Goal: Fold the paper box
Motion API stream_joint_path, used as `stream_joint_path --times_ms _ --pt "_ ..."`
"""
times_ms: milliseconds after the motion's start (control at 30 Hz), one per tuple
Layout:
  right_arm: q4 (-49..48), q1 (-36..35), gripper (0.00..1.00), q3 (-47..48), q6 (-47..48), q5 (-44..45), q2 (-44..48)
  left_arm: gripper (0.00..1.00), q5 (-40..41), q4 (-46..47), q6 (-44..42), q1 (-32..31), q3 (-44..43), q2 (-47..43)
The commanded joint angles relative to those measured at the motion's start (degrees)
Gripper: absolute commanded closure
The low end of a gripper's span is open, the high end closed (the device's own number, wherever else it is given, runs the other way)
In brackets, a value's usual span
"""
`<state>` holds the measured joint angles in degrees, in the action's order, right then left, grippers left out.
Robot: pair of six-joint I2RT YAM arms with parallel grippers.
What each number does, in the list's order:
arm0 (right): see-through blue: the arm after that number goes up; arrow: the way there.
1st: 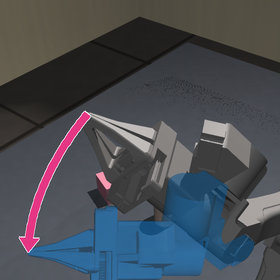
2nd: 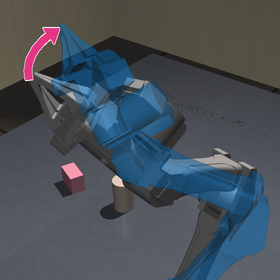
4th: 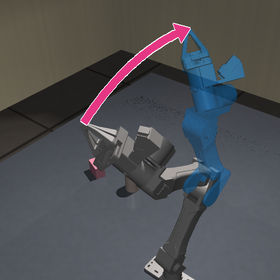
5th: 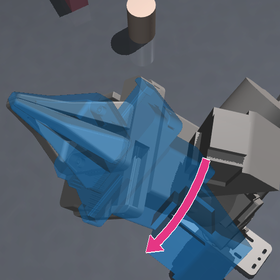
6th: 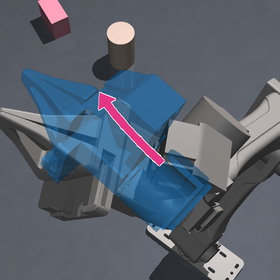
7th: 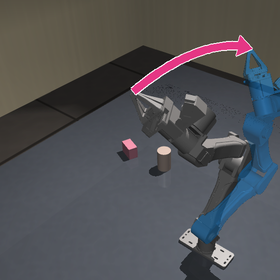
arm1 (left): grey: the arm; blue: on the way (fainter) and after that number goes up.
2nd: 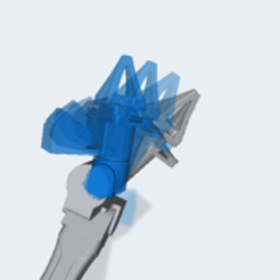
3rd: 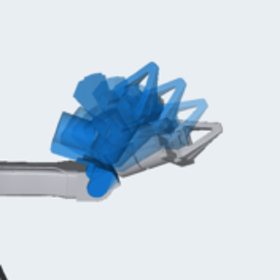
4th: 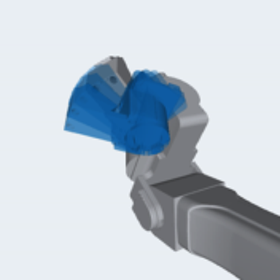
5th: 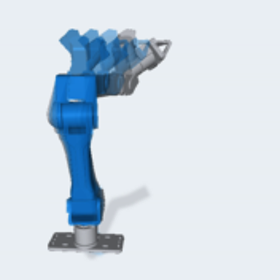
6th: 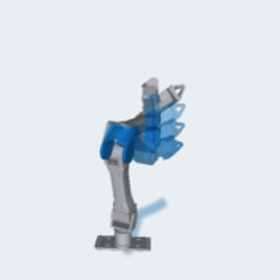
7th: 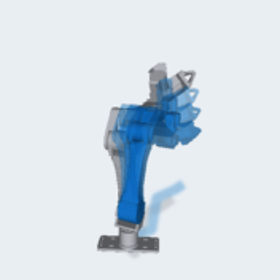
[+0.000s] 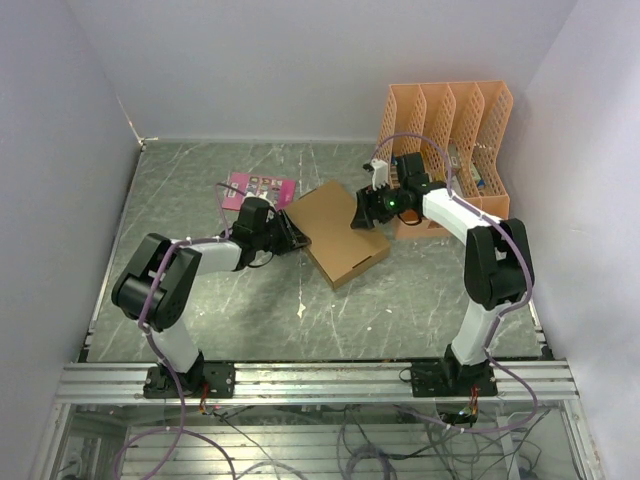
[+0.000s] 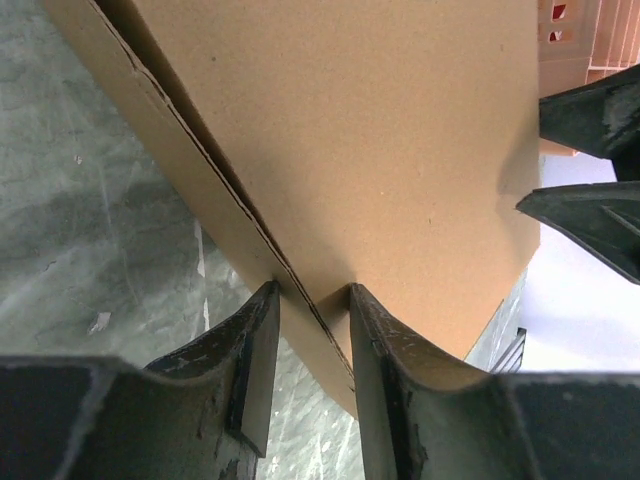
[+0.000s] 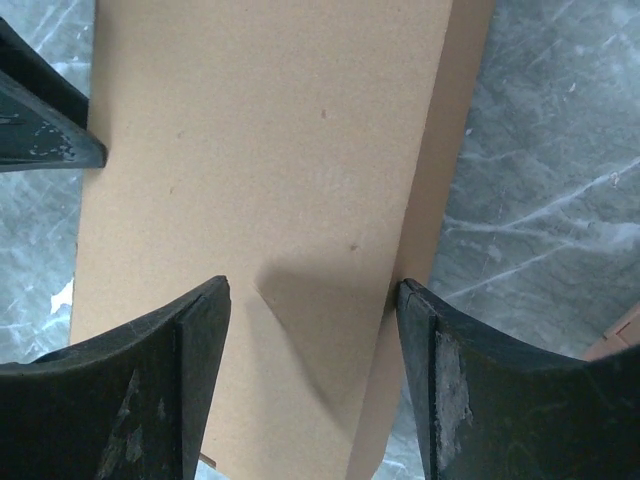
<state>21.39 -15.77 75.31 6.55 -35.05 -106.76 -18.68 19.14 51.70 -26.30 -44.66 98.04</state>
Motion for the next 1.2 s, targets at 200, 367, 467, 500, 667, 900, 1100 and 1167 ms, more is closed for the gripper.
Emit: stream_joint_path --times_ms 200,367,467,500,667,900,1100,1167 --pt "3.4 -10.1 0.35 1.0 -0.5 -3.4 8.7 0.67 1.3 4.1 -0.1 -0.1 6.1 -3.4" --pt "5.3 -18.6 0.35 1.9 0.7 1.4 12.6 0.68 1.8 1.6 -1.8 1.3 8.8 -5.8" --pt "6.6 -23.8 0.35 2.3 1.6 3.4 14.1 0.68 2.2 -0.8 -3.2 2.6 9.9 -7.6" --pt "6.9 -25.6 0.35 2.3 1.7 4.1 14.3 0.68 2.2 -1.6 -3.7 3.1 10.2 -8.1" --pt "6.4 -35.1 0.35 0.7 2.7 6.5 14.6 0.65 2.1 -4.9 -5.0 5.9 11.9 -10.5" --pt "6.4 -42.7 0.35 2.4 4.3 3.4 11.1 0.62 -1.5 -7.0 -6.0 11.7 15.6 -13.1" --pt "11.3 -45.2 0.36 8.4 9.1 -8.7 10.9 0.59 1.4 -17.8 -6.0 15.3 15.8 -19.6" --pt "13.5 -44.1 0.35 10.2 11.7 -10.8 12.1 0.56 3.9 -25.7 -5.5 16.5 14.4 -21.5"
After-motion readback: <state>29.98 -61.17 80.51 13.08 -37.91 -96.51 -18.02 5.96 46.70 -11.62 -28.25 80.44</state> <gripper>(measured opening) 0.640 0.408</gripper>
